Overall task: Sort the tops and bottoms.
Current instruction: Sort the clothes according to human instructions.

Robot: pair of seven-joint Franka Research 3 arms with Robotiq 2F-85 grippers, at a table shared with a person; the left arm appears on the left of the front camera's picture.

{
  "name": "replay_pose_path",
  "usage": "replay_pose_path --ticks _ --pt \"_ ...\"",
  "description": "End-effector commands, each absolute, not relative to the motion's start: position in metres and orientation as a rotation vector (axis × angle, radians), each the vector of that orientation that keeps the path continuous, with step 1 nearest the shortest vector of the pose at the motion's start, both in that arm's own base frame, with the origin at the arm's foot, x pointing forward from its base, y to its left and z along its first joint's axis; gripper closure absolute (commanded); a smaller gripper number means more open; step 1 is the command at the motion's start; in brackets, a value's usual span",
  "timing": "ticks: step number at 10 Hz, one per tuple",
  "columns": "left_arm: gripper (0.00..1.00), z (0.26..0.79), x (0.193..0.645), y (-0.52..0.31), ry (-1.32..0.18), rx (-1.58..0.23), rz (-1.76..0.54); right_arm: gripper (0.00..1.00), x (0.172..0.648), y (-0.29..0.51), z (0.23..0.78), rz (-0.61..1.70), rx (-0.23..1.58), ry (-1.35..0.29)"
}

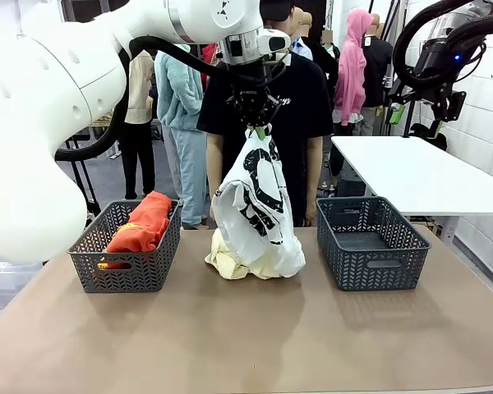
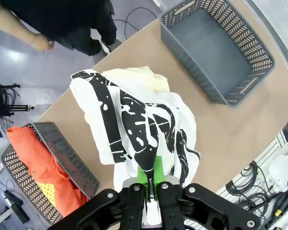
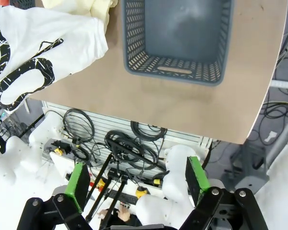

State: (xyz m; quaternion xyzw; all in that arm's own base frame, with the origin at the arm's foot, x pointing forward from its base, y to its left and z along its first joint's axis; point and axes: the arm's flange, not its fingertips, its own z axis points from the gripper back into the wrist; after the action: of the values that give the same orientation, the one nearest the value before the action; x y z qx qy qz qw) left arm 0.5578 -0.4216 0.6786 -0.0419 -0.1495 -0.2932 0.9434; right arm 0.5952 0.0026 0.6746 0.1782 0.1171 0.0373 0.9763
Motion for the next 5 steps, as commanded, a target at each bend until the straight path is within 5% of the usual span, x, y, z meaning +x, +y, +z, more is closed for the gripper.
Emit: replay_pose_path --ticks 1,5 --pt "1.00 0.6847 0.5536 -0.4209 -0.306 -0.090 -0.587 0.00 0.5983 0.0038 0.6782 0.061 0.357 0.230" --pt "1.00 0.6847 0.5536 -0.4209 -0.306 -0.090 -0.587 0.00 0.5983 0.0038 0.6782 0.061 0.357 0.230"
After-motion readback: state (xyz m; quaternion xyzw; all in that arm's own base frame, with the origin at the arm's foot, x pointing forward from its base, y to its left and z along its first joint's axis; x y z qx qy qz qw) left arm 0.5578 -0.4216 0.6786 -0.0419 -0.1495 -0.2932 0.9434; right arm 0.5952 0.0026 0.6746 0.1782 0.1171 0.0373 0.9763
